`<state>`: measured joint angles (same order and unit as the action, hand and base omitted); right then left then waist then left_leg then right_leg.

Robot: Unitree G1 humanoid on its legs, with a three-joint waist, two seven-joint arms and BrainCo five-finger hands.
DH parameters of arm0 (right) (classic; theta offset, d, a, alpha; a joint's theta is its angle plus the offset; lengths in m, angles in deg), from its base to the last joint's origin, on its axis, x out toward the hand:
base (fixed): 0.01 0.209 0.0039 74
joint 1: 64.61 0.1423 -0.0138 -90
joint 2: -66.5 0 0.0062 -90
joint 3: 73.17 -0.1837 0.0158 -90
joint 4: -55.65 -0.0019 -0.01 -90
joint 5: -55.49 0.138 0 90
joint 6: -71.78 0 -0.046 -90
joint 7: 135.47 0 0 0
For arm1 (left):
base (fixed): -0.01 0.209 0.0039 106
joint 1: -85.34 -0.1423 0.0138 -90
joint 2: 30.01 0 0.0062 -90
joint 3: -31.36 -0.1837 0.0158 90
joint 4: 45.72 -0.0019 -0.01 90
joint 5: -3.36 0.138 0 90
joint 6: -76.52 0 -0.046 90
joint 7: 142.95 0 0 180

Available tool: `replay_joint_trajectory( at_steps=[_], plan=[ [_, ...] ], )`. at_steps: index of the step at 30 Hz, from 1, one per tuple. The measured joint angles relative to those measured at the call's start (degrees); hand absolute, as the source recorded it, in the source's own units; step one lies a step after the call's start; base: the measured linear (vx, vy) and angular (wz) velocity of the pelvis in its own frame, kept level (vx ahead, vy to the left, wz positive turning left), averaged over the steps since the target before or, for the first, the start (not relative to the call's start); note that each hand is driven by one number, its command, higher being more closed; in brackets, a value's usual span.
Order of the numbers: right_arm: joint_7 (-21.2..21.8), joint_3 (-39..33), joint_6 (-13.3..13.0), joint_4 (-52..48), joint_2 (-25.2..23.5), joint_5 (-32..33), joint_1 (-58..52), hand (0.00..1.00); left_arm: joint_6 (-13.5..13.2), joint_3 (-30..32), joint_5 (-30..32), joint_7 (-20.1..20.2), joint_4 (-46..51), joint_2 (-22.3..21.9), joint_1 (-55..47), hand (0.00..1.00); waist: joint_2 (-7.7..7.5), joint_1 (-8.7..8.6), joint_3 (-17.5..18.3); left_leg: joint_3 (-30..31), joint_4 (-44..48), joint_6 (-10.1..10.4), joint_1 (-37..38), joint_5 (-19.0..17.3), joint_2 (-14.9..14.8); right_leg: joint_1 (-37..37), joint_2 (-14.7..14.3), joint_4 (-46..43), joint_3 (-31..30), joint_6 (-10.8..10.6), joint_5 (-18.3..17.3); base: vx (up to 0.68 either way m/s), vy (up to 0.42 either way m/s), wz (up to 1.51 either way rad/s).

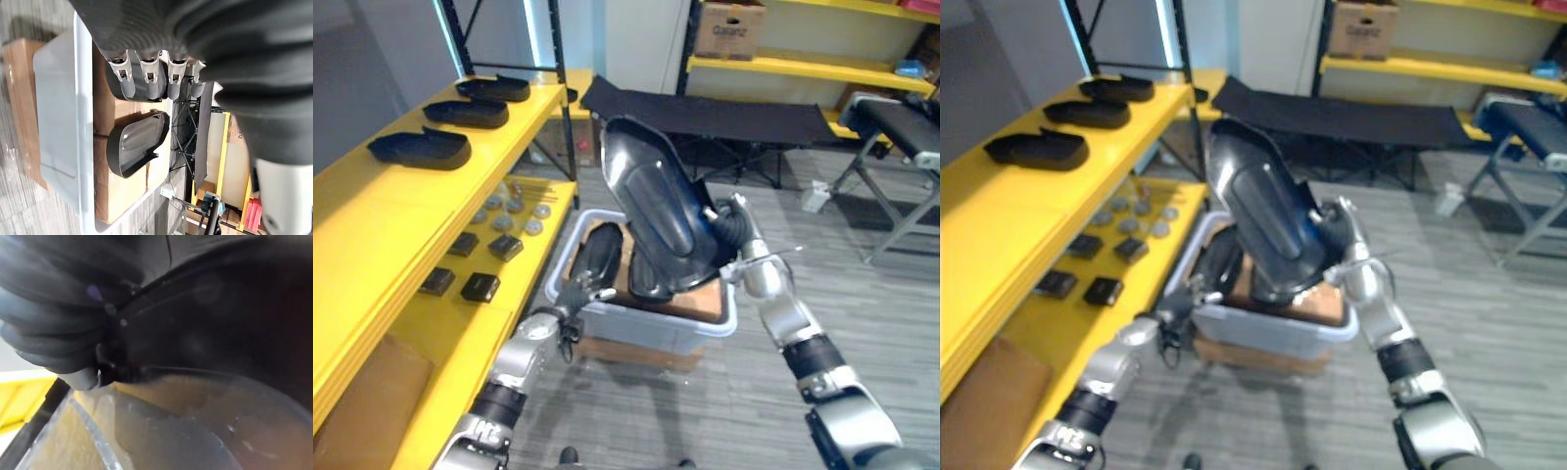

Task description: Walk over and take plastic housings, then place them on the shelf

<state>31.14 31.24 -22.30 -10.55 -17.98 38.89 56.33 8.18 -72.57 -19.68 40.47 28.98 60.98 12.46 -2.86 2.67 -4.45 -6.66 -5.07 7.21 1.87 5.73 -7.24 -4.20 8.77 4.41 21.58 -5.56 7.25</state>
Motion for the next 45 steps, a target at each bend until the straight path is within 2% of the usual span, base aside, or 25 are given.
replay_joint_trajectory(
  at_steps=[6,17,32,43,44,45],
  plan=[
    [0.3,1.7,0.0,2.1,-1.5,0.0,1.1,1.0,0.0,-0.8,-4.1,-0.1,-1.7,0.0,2.4,0.0,-0.02,-0.02,0.0,0.0,0.0,0.0,0.0,0.1,0.0,0.0,-0.1,0.0,0.0,0.1,0.0,0.0,0.0,0.0],
    [1.3,4.5,-0.9,4.8,-3.3,-0.1,1.7,1.0,-0.4,-1.2,-6.0,-0.8,-2.0,-1.8,4.2,0.0,-0.04,0.06,0.0,0.1,0.0,0.0,0.0,0.1,0.1,0.0,-0.3,0.0,0.1,0.0,0.1,0.0,0.0,0.0],
    [2.1,7.6,-2.3,10.9,-5.3,-1.2,3.3,1.0,-4.8,-5.5,-8.2,-0.5,-2.7,-4.4,5.0,0.0,-0.08,0.47,0.1,1.3,0.0,0.1,-0.8,0.5,0.1,0.0,-0.5,0.0,0.7,0.1,0.1,0.0,-0.007,0.03],
    [2.1,8.6,-2.9,13.1,-5.6,-2.3,4.8,1.0,-7.5,-7.6,-8.5,-2.1,-2.7,-4.0,5.0,0.0,-0.13,1.07,0.1,1.5,0.0,0.2,-0.9,0.7,-0.1,0.0,-0.8,0.1,1.2,0.3,0.2,0.0,-0.001,0.0],
    [2.0,8.6,-3.4,13.1,-5.6,-2.3,4.8,1.0,-8.1,-7.6,-8.6,-2.7,-2.7,-4.0,5.0,1.0,-0.13,1.16,0.1,1.5,0.0,0.2,-0.9,0.8,-0.1,0.0,-0.8,0.1,1.2,0.3,0.2,0.0,0.0,0.0],
    [1.9,8.6,-3.8,13.1,-5.6,-2.3,4.9,1.0,-9.0,-7.7,-8.7,-4.1,-2.7,-4.1,5.0,1.0,-0.13,1.23,0.1,1.5,0.0,0.2,-0.9,0.8,-0.1,0.0,-0.7,0.1,1.3,0.3,0.2,0.0,0.0,0.0]
  ],
)
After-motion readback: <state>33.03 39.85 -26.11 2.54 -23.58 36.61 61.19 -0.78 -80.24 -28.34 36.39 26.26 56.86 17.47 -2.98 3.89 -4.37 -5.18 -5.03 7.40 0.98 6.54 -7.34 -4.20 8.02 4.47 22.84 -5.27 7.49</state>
